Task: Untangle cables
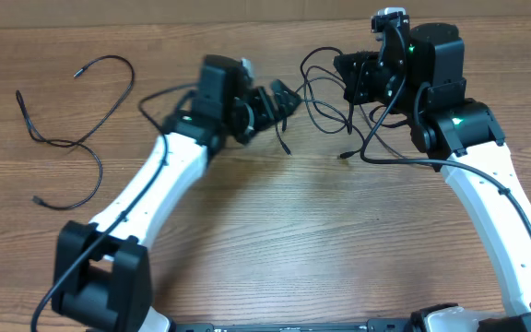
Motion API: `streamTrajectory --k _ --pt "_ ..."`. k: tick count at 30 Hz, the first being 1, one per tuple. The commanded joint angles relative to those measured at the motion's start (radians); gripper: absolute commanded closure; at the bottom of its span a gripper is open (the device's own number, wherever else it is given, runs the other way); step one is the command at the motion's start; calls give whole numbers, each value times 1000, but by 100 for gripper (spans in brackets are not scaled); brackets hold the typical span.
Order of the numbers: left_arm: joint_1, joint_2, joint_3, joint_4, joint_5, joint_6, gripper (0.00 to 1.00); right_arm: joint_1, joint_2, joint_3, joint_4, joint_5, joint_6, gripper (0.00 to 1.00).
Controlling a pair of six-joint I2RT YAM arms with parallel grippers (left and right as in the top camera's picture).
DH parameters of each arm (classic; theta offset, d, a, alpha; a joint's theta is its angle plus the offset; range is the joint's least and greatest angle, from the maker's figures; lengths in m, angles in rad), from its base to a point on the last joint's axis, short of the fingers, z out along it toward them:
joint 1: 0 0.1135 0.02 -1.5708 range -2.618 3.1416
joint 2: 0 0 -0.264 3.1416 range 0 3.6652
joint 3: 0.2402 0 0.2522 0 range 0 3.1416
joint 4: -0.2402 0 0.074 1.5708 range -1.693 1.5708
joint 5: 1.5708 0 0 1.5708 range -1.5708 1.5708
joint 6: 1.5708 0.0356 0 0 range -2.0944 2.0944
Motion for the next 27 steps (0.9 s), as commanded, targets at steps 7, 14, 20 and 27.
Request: streamTrajectory --k 7,14,20,27 --pt "-167 143 2 254 -160 -169 44 4 -23 8 -13 -52 18 96" --pt "-162 164 3 134 -283 169 96 -28 -24 8 -69 158 17 96" --pt "40 -61 3 -80 -262 304 96 -173 -16 7 -220 706 93 96" --pt "303 -325 3 -26 -38 393 96 -414 28 6 -309 769 208 96"
